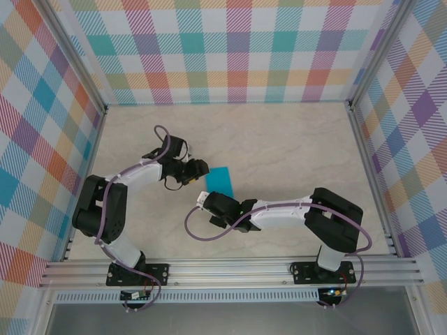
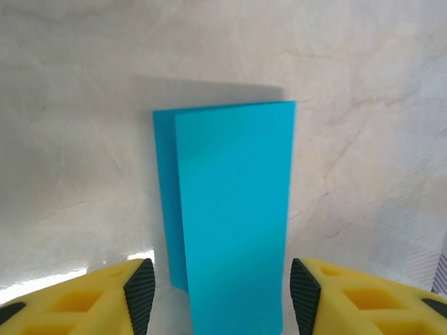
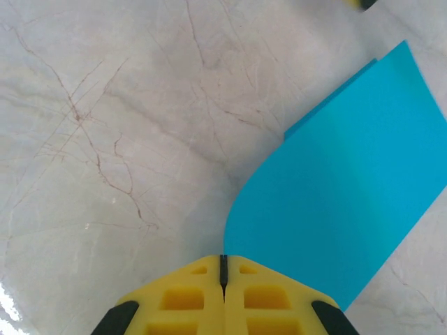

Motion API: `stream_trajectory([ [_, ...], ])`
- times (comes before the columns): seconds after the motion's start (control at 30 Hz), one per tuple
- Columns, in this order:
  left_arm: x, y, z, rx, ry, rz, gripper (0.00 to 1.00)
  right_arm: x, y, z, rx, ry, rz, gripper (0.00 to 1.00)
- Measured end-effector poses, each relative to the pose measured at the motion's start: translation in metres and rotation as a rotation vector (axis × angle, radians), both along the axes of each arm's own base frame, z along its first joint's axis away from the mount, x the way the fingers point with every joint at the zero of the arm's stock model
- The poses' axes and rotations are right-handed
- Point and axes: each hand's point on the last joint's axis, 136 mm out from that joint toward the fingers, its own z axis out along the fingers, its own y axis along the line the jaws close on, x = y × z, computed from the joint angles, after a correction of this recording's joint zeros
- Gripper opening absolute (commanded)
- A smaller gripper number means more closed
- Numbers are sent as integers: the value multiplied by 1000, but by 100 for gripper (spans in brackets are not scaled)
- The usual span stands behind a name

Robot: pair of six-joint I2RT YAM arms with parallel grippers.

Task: Fold a paper plane with a square sheet of paper (fold left side to right side)
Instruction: Third fold the triangle at the center of the table.

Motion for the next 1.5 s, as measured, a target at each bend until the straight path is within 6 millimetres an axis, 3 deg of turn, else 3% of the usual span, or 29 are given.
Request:
stream_trajectory([
  [0.13,7,-12,21,-41,-42,-47,39,-2,0,-1,9,20,-3,0],
  [0.27,17,-29,22,-64,-38,-101,30,-3,1,-2,13,30,-4,0],
  [0.5,27,-73,-17,-60,45,-205,21,1,-4,-4,17,54,-21,0],
  [0.63,29,-84,-38,-45,83,-229,19,4,-6,-6,30,79,-46,0],
  [0.9,26,-87,-60,-19,132,-239,17,6,-10,-9,48,130,-63,0],
  [1.13,25,-88,-62,-8,124,-254,16,11,-16,-12,84,211,-93,0],
  [1.5,25,-89,-65,-5,121,-264,14,39,-35,-1,238,382,-204,0],
])
